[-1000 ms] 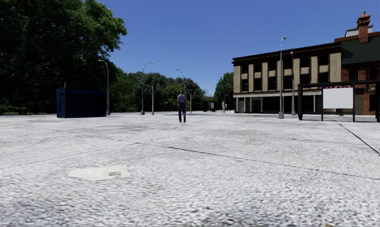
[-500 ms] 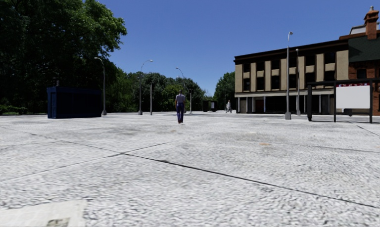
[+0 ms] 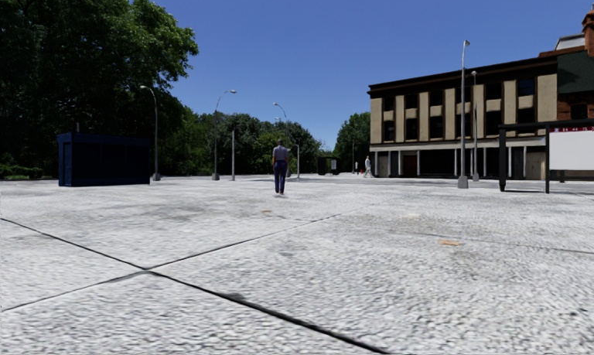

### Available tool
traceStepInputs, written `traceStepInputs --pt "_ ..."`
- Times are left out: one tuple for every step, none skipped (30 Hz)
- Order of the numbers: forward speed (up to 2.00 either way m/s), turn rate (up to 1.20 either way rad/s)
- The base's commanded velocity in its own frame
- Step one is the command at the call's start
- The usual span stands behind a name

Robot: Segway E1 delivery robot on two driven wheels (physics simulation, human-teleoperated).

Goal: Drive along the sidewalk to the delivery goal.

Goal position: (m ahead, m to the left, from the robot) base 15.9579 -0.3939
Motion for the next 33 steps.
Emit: traceStepInputs --pt "2.0 0.0" --pt "2.0 0.0" --pt "2.0 0.0" --pt "2.0 0.0" --pt "2.0 0.0" --pt "2.0 0.0" --pt "2.0 0.0" --pt "2.0 0.0" --pt "2.0 0.0" --pt "2.0 0.0" --pt "2.0 0.0" --pt "2.0 0.0" --pt "2.0 0.0" --pt "2.0 0.0" --pt "2.0 0.0" --pt "2.0 0.0" --pt "2.0 0.0" --pt "2.0 0.0" --pt "2.0 0.0" --pt "2.0 0.0" --pt "2.0 0.0" --pt "2.0 0.0" --pt "2.0 0.0" --pt "2.0 0.0" --pt "2.0 0.0" --pt "2.0 0.0" --pt "2.0 0.0" --pt "2.0 0.0" --pt "2.0 0.0" --pt "2.0 0.0" --pt "2.0 0.0" --pt "2.0 0.0" --pt "2.0 0.0"
